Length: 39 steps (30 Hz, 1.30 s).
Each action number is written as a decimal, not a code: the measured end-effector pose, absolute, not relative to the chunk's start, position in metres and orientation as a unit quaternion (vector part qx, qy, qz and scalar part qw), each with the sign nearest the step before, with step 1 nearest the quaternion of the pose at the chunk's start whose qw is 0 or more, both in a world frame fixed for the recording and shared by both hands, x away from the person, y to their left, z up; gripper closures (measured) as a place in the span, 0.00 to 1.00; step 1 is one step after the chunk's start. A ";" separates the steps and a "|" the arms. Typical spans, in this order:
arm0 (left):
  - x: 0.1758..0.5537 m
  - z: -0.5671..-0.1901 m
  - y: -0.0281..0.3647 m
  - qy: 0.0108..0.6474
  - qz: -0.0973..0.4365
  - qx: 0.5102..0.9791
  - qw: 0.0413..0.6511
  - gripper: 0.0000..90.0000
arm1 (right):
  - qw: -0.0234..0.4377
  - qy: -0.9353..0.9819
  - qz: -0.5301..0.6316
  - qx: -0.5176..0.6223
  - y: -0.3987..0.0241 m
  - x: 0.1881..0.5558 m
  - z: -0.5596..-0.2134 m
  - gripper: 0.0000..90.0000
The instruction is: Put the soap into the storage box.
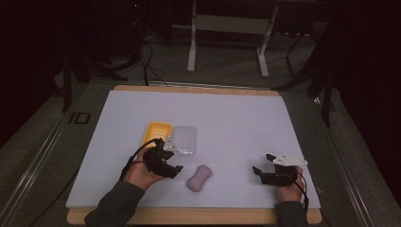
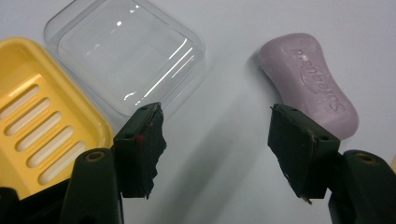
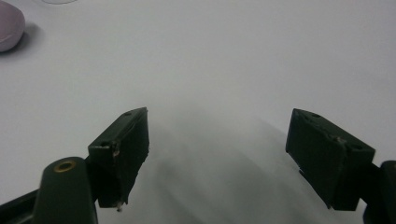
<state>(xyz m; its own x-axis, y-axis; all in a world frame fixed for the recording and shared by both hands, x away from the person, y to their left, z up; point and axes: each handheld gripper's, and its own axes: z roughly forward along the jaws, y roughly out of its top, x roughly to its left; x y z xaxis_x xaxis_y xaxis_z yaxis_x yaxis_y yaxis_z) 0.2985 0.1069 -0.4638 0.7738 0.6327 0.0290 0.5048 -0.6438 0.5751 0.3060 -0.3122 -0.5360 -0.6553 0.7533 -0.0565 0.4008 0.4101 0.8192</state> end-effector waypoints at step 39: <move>0.297 -0.462 0.068 0.310 0.088 0.912 0.253 0.34 | 0.216 0.812 0.410 0.355 -0.312 0.306 -0.536 0.23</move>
<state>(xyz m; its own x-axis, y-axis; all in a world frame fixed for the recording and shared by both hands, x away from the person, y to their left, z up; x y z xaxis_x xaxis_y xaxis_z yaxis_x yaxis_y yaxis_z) 0.2972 0.0684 -0.4618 0.7922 0.6103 0.0044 0.5210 -0.6800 0.5158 0.3059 -0.3121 -0.5360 -0.6554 0.7529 -0.0592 0.3988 0.4116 0.8195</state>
